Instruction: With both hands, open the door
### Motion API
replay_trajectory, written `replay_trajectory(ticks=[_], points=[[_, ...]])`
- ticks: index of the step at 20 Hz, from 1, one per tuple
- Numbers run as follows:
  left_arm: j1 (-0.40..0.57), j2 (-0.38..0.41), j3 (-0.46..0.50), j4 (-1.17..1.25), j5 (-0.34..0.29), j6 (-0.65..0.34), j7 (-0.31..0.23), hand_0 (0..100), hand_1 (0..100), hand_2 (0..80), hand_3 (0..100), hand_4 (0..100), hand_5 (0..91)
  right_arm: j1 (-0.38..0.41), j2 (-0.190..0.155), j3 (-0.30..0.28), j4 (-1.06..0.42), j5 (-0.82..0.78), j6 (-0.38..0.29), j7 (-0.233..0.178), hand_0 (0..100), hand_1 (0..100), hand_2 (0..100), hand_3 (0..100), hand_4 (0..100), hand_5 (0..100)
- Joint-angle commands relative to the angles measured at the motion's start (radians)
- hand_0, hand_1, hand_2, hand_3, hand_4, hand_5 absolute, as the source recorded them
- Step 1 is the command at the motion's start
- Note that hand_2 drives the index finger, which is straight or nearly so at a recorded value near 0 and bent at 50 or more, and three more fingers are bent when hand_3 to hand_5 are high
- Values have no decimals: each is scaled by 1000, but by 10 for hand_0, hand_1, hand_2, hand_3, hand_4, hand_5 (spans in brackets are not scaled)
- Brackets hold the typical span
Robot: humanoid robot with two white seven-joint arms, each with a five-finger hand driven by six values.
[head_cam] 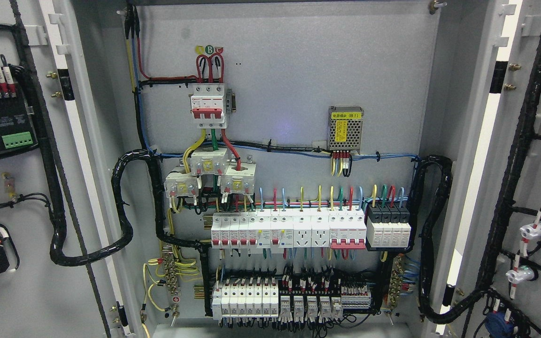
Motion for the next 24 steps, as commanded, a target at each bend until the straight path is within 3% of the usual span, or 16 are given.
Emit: replay_trajectory(ticks=[1,5,13,17,24], points=[[80,-78,-120,-64,-59,-3,-6,0,0,0,0,33,0,2,26,91,-76,4,-9,-1,0,0,0,0,0,0],[120,-121,-170,-59,-119,-3,-6,0,0,0,0,33,0,-32,82,191,-82,31,-9,-2,0,0,0,0,0,0],[189,-220,-219,-38,-252,20,-6,0,0,0,0,32,0,-17,294,395,-42,375,-6,-18,0,0,0,0,0,0],[212,-250,-250,8,-285,66,-10,0,0,0,0,32,0,9,400,417,65,464,4,-64,0,0,0,0,0,0],[255,-279,-301,115,-298,167,-11,0,0,0,0,32,0,85,463,424,248,464,0,-71,0,0,0,0,0,0]])
